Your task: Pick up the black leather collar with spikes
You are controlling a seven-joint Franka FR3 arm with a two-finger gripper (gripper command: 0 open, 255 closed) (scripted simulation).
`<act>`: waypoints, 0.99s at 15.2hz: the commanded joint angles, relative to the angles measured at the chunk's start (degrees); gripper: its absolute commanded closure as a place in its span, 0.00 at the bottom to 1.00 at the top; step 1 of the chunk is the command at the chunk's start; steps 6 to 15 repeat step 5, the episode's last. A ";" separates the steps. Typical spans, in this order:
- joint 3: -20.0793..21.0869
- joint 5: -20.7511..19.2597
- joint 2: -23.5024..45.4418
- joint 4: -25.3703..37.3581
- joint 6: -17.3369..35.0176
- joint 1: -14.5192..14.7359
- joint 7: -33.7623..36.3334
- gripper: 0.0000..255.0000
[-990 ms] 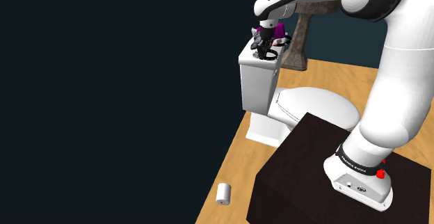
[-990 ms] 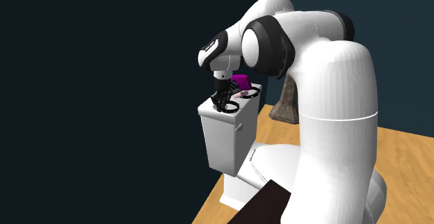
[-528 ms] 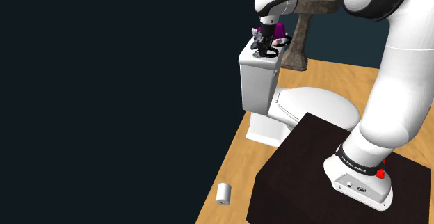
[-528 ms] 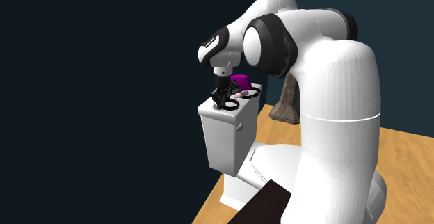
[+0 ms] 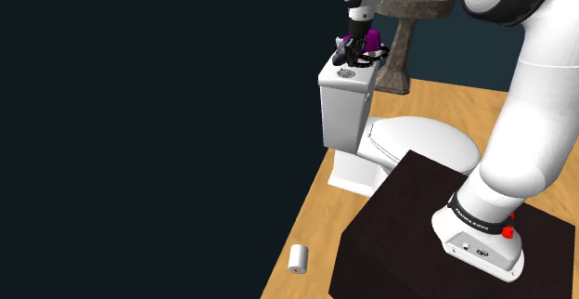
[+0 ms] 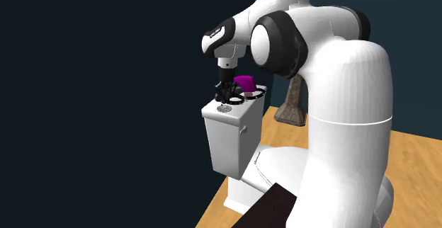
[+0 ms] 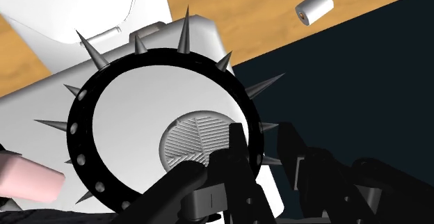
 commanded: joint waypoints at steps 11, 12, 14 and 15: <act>-0.08 -0.25 -0.42 2.67 -3.08 -0.03 0.32 1.00; -0.08 -0.25 -0.42 2.67 -3.08 -0.03 0.32 1.00; -0.08 -0.25 -0.42 2.67 -3.08 -0.03 0.32 1.00; -0.08 -0.25 -0.42 2.67 -3.08 -0.03 0.32 1.00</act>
